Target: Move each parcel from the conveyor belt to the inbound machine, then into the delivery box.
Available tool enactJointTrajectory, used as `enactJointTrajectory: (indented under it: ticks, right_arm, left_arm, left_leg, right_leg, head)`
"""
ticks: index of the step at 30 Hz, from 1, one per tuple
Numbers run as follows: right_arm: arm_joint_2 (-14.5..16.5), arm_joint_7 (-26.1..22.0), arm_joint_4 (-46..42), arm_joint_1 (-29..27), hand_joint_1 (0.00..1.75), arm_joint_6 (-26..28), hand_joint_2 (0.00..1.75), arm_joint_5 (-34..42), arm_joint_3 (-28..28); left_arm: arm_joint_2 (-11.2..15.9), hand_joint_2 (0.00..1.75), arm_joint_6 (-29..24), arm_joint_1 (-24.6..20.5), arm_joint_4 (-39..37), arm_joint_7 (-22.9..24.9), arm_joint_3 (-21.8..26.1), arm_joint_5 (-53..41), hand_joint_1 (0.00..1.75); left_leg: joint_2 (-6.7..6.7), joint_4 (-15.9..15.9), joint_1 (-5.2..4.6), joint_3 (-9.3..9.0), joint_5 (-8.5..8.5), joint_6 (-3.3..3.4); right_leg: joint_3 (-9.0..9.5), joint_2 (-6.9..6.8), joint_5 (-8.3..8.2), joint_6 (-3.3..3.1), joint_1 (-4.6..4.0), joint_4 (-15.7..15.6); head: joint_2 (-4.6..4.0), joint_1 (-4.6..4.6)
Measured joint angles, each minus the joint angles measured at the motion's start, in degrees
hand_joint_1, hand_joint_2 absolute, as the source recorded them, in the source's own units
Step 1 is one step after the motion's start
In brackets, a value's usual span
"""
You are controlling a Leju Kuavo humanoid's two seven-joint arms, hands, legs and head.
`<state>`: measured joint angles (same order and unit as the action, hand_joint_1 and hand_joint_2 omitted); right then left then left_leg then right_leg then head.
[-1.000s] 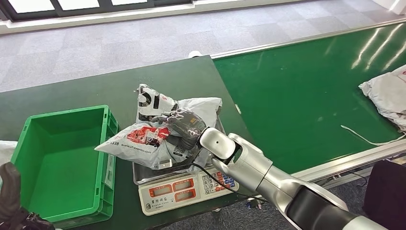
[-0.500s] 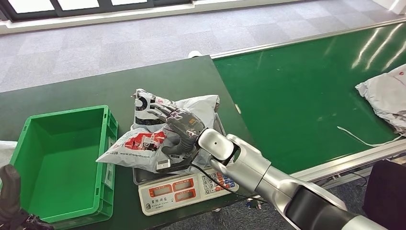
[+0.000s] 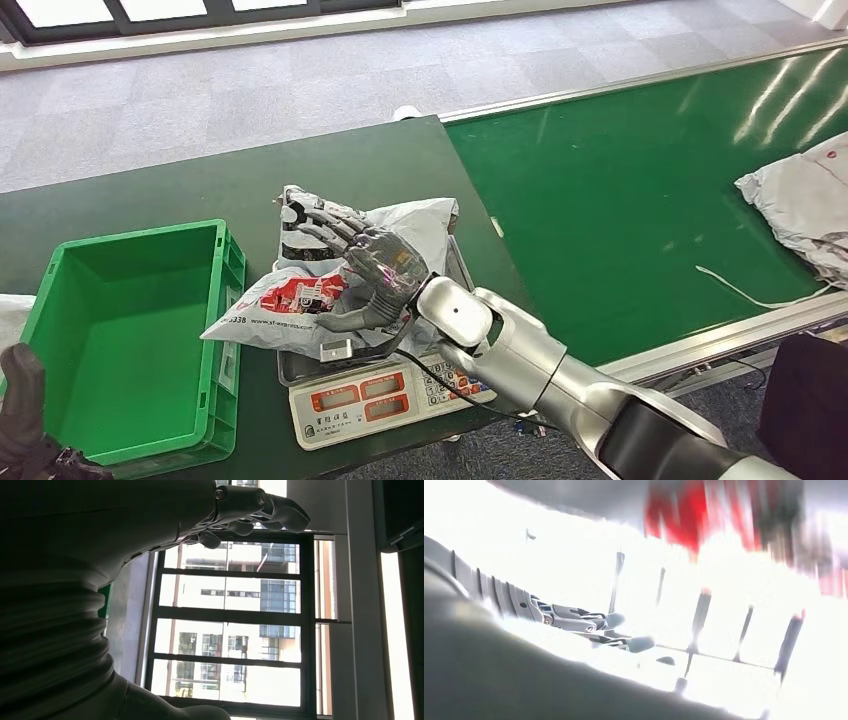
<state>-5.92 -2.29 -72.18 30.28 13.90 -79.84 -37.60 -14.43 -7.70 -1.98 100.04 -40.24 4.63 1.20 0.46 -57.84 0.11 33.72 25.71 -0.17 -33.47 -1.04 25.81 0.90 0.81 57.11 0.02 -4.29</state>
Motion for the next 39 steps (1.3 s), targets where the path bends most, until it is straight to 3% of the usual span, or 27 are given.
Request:
enactJointTrajectory:
  ticks: [5,9,16,21,23,26,28,34,39]
  right_arm:
    - [0.0,-0.3,-5.2,-1.5,0.00,9.5,0.00,-0.9,1.4]
    - [0.0,-0.4,-7.7,-2.6,0.00,13.2,1.75,-2.2,2.5]
    - [0.2,1.1,-10.3,-4.3,0.00,19.3,1.75,-5.9,4.1]
    - [1.2,2.6,-17.1,-7.3,0.00,25.8,1.75,-8.4,7.9]
    - [3.2,-3.6,-22.1,-9.4,0.00,26.1,1.75,-4.5,11.1]
    - [10.3,-25.3,-28.5,-13.0,0.00,26.2,1.75,7.0,19.3]
    - [13.6,-35.1,-30.2,-14.2,0.00,26.2,1.75,11.5,23.2]
    - [14.5,-37.5,-30.7,-14.5,0.00,26.3,1.75,12.3,24.4]
    - [17.8,-40.5,-32.9,-15.8,0.00,26.2,1.75,13.1,28.8]
  left_arm:
    - [0.0,1.75,0.4,0.0,0.0,0.0,0.0,0.3,0.00]
    - [0.0,1.75,0.9,0.0,0.0,0.0,0.0,0.4,0.00]
    - [0.0,1.75,0.8,0.0,0.0,0.0,0.0,0.0,0.00]
    - [0.3,1.75,-5.1,-0.2,-2.8,0.0,-1.4,-5.5,0.00]
    - [0.5,1.75,-7.0,-0.8,-6.7,0.1,-3.3,-10.0,0.00]
    - [0.7,1.75,-8.5,-2.7,-14.2,0.9,-6.1,-18.4,0.00]
    - [0.7,1.75,-8.8,-3.5,-16.8,1.2,-7.0,-21.0,0.00]
    - [0.8,1.75,-8.8,-3.8,-17.5,1.2,-7.2,-21.4,0.00]
    - [0.8,1.75,-9.0,-4.7,-20.5,1.3,-8.2,-21.8,0.00]
  left_leg:
    - [0.00,0.0,0.00,0.00,0.00,0.00]
    - [0.00,0.0,0.00,0.00,0.00,0.00]
    - [-0.01,0.0,0.00,-0.02,-0.01,0.00]
    - [-0.03,0.0,-0.01,-0.03,0.00,0.00]
    - [-0.08,0.0,-0.01,-0.01,0.00,0.00]
    - [-0.05,0.0,-0.01,0.01,0.01,-0.02]
    - [0.00,0.0,-0.01,0.00,0.02,-0.04]
    - [0.02,0.0,0.00,-0.01,0.02,-0.04]
    - [0.04,0.0,0.01,-0.03,0.02,-0.04]
  right_leg:
    - [0.00,0.00,0.00,0.00,0.00,0.0]
    - [0.02,0.00,0.00,0.00,0.00,0.0]
    - [0.03,-0.01,-0.01,-0.01,0.00,0.0]
    - [-0.01,-0.03,0.00,-0.01,0.01,0.0]
    - [-0.02,-0.08,0.00,-0.01,0.01,0.0]
    - [-0.05,-0.06,0.01,-0.02,0.00,0.0]
    - [-0.05,-0.02,0.00,-0.02,0.00,0.0]
    - [-0.05,-0.01,0.00,-0.02,0.00,0.0]
    - [-0.04,0.04,0.00,-0.03,0.00,0.0]
  head:
    - [-0.01,0.00]
    - [-0.01,0.00]
    - [-0.01,0.00]
    - [-0.01,0.00]
    - [0.00,-0.01]
    - [0.00,0.00]
    - [-0.01,0.01]
    - [0.00,0.01]
    - [0.00,-0.01]
